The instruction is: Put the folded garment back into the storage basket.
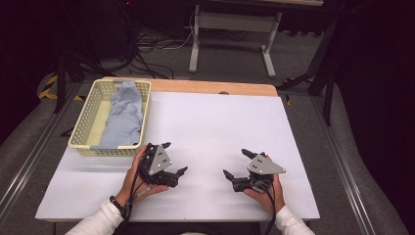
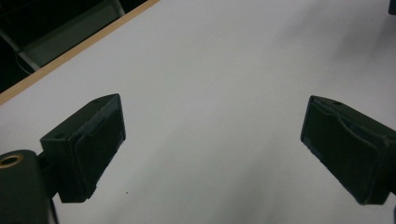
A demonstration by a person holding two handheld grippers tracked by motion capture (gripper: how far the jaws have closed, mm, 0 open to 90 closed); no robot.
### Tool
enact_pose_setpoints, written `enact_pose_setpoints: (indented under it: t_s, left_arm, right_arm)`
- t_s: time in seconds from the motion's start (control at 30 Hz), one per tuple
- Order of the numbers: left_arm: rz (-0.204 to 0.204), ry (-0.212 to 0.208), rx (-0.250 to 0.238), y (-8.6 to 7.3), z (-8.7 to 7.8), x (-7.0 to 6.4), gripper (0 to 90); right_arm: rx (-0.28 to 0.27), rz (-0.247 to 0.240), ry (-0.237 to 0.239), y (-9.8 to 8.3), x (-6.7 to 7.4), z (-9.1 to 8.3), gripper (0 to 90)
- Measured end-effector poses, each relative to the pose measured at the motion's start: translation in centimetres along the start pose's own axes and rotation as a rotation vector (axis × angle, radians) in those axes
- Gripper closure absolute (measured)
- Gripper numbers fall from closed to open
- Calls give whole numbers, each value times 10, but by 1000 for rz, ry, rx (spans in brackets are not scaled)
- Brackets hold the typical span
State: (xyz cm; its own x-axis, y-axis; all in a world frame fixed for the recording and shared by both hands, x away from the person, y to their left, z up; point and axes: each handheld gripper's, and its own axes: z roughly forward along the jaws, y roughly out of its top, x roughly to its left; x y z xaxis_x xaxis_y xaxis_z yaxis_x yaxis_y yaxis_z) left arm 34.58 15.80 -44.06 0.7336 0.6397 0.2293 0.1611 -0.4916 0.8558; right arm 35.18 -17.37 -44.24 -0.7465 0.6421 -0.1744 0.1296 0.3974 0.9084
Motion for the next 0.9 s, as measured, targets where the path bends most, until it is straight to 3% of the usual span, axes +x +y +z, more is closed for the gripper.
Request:
enact_pose_setpoints:
  t_s: [0.4,0.53,0.9]
  left_arm:
    - [-10,27,11,-16,-16,-4,53]
    - [-32,28,16,-24,-23,-3,53]
    - [-40,34,23,-29,-30,-1,50]
  right_arm:
    - [22,-50,0,-1,8,2,81]
    - [22,-53,0,-1,8,2,81]
    - [28,-60,-1,-2,9,3,82]
